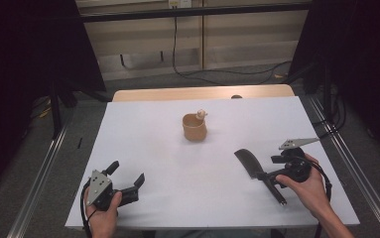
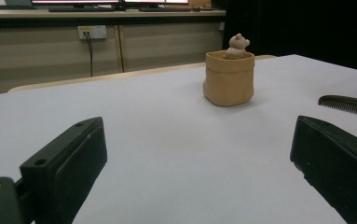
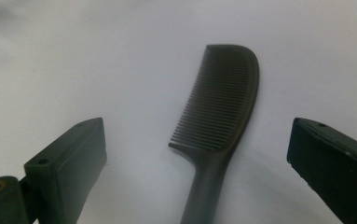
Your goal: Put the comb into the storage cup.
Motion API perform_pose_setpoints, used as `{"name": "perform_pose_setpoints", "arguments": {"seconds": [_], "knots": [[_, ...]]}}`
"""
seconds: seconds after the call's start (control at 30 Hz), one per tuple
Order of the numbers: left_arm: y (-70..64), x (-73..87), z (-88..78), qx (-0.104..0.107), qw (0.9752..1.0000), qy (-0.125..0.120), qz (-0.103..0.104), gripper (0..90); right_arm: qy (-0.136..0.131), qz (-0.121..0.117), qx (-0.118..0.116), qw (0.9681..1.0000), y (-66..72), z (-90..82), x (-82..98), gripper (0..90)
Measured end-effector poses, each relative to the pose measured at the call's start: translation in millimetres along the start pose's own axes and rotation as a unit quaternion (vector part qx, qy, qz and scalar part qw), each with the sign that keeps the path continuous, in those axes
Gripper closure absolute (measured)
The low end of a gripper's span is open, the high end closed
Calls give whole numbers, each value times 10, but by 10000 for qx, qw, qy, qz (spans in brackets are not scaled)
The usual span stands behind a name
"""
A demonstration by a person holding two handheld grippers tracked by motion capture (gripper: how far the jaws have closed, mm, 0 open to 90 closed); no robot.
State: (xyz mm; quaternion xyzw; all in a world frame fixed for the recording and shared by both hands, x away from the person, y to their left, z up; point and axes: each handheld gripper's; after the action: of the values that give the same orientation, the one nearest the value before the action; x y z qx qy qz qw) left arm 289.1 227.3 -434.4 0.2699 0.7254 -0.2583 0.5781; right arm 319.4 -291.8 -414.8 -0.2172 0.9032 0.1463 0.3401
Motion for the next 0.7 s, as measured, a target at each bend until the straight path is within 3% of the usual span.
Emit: {"name": "perform_pose_setpoints", "arguments": {"seconds": [0.17, 0.33, 0.53, 0.7], "knots": [[3, 4, 25, 24, 10000, 19, -7, 38, 319, -82, -9, 9995, 37, 50, -26, 146], [-2, 1, 16, 57, 10000, 36, 21, 38, 722, -160, 120, 9972, 30, 64, -116, 183], [1, 0, 10, 51, 10000, 48, 50, 38, 834, -156, 189, 9962, 14, 95, -150, 197], [-7, -1, 15, 72, 9999, 54, 48, 38, 1187, -160, 206, 9926, 46, 140, -154, 248]]}}
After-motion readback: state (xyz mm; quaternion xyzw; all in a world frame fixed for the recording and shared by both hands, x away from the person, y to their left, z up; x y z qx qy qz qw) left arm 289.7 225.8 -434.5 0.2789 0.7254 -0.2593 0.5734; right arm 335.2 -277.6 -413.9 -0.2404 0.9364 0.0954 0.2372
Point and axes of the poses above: each handheld gripper's, and its own axes: z roughly forward along the jaws, x roughly out of its underside, y roughly to its left, and after that the axes turned 11 degrees about x, right-handed
